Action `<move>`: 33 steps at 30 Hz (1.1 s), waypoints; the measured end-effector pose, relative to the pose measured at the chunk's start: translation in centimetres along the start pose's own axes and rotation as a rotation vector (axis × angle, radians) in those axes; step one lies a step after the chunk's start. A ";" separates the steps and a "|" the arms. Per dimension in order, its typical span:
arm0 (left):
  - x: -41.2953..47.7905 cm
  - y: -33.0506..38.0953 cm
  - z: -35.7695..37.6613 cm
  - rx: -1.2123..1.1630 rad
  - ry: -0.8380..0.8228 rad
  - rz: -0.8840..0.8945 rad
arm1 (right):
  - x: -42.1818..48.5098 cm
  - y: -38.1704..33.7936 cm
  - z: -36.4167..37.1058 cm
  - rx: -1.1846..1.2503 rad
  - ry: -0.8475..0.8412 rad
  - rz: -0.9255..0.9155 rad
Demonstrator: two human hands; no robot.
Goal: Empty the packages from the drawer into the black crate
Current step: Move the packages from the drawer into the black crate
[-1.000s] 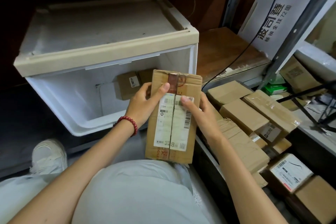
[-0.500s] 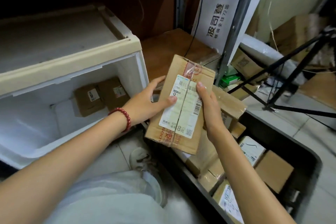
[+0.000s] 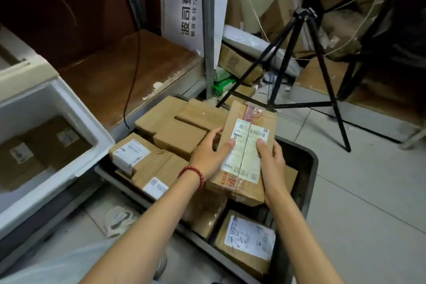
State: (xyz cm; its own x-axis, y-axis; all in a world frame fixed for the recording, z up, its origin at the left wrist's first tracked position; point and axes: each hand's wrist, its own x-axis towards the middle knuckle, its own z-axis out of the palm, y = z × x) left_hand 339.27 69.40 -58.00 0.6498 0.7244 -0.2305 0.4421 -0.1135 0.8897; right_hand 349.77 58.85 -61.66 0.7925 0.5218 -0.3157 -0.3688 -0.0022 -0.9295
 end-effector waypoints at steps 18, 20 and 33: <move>1.3 -5.0 9.0 -0.054 -0.262 -0.183 | 0.1 7.0 -6.6 -0.048 0.290 0.153; 1.5 -5.1 9.5 -0.061 -0.284 -0.190 | 0.4 7.2 -6.9 -0.091 0.320 0.122; 2.3 -7.6 9.8 0.119 -0.394 -0.160 | 1.0 7.5 -6.1 -0.979 0.098 -0.061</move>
State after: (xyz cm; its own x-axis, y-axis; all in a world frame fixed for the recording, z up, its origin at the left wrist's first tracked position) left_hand 343.48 65.21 -69.13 0.7429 0.4276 -0.5151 0.6099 -0.1152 0.7840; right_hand 350.82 54.15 -70.11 0.8496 0.4718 -0.2357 0.2040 -0.7061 -0.6780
